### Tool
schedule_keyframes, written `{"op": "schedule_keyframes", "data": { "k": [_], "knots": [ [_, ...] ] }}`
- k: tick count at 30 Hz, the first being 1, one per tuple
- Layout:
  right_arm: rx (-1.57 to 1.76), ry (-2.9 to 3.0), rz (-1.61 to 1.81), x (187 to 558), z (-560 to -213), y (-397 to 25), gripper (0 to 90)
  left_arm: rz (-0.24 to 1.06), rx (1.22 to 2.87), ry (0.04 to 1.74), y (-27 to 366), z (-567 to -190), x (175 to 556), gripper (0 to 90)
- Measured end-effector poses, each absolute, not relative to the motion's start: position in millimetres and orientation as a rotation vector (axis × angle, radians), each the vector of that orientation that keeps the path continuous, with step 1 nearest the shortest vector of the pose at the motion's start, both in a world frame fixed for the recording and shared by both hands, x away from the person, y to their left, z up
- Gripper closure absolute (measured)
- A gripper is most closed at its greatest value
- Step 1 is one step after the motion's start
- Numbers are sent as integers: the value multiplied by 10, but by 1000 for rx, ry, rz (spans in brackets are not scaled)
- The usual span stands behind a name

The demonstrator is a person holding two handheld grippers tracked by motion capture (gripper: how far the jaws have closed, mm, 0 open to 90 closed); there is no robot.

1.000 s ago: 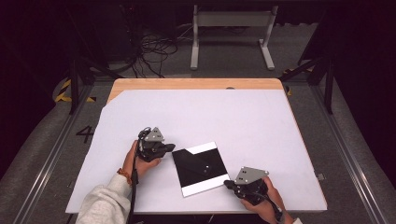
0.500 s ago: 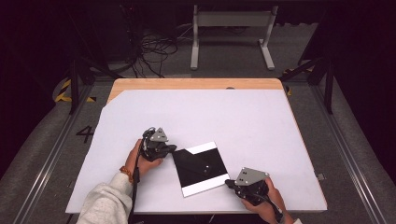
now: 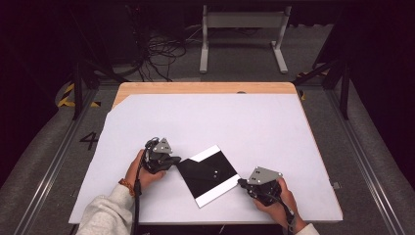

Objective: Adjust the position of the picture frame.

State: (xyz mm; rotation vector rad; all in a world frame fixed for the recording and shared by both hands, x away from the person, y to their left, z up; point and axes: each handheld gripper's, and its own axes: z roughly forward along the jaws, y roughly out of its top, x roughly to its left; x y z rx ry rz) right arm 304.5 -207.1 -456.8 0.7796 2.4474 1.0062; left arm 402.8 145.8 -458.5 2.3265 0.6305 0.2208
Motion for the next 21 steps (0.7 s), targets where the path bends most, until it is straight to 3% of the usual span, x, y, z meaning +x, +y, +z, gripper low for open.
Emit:
{"op": "schedule_keyframes", "data": {
  "k": [7, 21],
  "knots": [
    [829, 2420, 1026, 3289, -4553, -2054, 900, 199, 2315, 618, 1449, -4603, 3949, 900],
    [818, 2464, 1036, 3200, -4585, -1962, 900, 186, 2318, 605, 1596, -4602, 3813, 900]
  ]
}}
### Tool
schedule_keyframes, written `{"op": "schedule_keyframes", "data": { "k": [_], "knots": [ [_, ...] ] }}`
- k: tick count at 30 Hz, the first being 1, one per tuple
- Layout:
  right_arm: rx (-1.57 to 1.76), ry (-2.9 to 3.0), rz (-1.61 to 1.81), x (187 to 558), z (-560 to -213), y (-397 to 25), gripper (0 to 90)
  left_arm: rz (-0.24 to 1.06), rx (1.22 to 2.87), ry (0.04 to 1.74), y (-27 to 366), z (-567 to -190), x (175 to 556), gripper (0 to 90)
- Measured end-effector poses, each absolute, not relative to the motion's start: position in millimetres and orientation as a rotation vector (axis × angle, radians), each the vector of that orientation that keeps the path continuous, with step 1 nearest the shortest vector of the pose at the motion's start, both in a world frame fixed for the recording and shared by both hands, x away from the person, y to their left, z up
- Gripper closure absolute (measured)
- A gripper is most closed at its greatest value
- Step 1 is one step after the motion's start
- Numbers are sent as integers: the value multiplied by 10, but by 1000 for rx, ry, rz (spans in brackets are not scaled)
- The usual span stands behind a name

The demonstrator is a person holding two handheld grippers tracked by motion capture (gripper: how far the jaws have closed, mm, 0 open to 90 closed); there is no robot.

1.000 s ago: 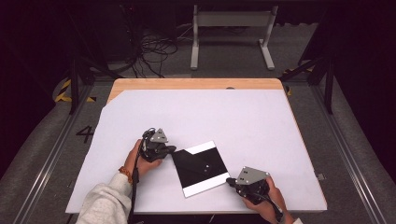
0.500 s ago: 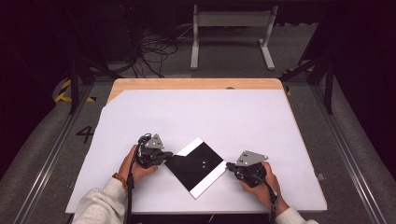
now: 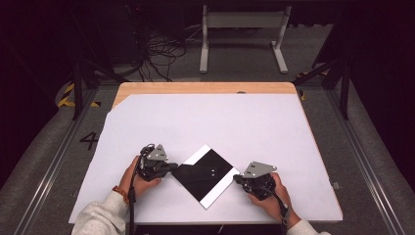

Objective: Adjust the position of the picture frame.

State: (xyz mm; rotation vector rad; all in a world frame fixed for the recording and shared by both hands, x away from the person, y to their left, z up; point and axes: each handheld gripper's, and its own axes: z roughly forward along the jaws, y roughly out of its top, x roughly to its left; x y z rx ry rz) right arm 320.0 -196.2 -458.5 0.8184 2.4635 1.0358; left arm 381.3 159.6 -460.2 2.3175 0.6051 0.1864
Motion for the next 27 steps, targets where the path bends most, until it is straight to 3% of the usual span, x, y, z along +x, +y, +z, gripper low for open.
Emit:
{"op": "schedule_keyframes", "data": {
  "k": [27],
  "knots": [
    [923, 2392, 1044, 3517, -4602, -1970, 900, 154, 2306, 568, 1694, -4625, 3558, 896]
  ]
}}
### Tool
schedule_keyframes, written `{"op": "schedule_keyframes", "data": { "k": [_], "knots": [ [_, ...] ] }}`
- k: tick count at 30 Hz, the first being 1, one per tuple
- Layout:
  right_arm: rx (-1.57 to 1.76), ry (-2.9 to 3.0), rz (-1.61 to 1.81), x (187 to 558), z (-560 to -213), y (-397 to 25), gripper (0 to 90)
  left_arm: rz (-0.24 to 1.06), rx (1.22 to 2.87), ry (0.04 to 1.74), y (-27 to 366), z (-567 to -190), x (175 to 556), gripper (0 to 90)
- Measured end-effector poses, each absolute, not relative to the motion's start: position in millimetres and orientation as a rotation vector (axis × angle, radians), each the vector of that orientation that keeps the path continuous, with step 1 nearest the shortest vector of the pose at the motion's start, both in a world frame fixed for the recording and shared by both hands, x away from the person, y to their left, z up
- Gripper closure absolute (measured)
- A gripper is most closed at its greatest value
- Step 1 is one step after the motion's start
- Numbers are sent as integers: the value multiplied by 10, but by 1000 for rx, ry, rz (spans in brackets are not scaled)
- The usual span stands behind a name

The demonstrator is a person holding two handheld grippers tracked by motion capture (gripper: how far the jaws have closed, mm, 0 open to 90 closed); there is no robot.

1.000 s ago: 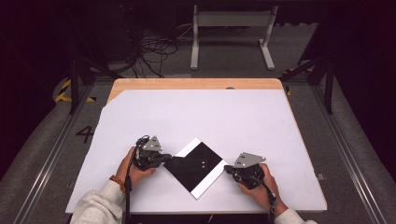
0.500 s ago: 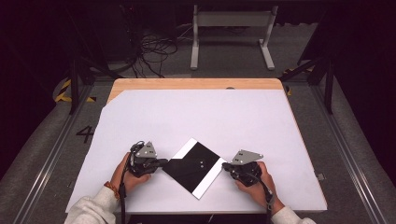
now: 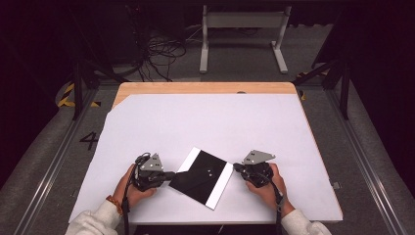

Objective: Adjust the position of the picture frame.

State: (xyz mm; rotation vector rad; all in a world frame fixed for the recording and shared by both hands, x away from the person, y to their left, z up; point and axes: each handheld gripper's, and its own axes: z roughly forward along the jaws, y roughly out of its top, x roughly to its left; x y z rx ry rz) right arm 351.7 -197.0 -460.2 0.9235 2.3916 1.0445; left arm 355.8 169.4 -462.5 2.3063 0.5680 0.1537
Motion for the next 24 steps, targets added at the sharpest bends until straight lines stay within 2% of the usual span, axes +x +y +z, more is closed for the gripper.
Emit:
{"op": "schedule_keyframes", "data": {
  "k": [10, 17, 24],
  "knots": [
    [842, 2466, 1070, 3327, -4587, -1847, 900, 122, 2288, 550, 1804, -4652, 3372, 900],
    [899, 2428, 1063, 3481, -4572, -1879, 900, 164, 2308, 536, 1719, -4642, 3303, 900],
    [914, 2400, 1055, 3567, -4578, -1886, 900, 146, 2317, 518, 1675, -4634, 3281, 900]
  ]
}}
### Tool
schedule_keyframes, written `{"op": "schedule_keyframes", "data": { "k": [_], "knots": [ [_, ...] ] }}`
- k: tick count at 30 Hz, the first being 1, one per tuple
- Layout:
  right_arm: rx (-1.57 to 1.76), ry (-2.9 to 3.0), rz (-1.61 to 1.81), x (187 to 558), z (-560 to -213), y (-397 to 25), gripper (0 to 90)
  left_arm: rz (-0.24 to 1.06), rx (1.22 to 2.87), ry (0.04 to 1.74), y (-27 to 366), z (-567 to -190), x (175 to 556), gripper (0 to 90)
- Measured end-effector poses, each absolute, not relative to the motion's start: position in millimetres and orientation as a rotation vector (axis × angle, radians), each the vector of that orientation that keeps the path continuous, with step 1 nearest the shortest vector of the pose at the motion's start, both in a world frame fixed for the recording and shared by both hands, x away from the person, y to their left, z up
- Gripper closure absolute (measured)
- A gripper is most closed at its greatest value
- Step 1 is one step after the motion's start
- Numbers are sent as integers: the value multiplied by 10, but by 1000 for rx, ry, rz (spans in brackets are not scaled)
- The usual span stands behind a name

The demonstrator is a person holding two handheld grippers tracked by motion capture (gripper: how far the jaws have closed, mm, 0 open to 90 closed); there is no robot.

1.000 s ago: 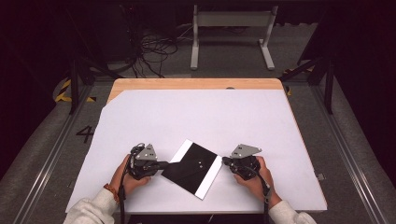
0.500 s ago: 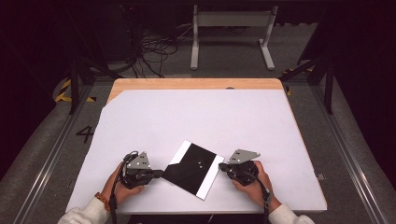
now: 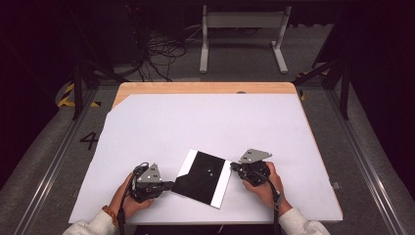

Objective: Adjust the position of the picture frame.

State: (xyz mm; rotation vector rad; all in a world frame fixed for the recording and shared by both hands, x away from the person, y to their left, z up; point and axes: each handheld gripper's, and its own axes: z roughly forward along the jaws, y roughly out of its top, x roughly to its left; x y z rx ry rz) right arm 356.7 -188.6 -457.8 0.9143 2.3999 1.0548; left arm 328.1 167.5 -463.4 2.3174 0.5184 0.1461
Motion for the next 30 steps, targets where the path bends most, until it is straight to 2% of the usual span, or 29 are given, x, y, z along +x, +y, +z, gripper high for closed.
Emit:
{"op": "schedule_keyframes", "data": {
  "k": [17, 22, 30],
  "knots": [
    [972, 2355, 1038, 3962, -4599, -1913, 900, 76, 2311, 445, 1346, -4646, 3204, 899],
    [940, 2370, 1021, 3865, -4554, -1937, 900, 93, 2320, 431, 1289, -4639, 3197, 898],
    [871, 2420, 1074, 3474, -4450, -2056, 900, 96, 2331, 405, 1172, -4631, 3184, 896]
  ]
}}
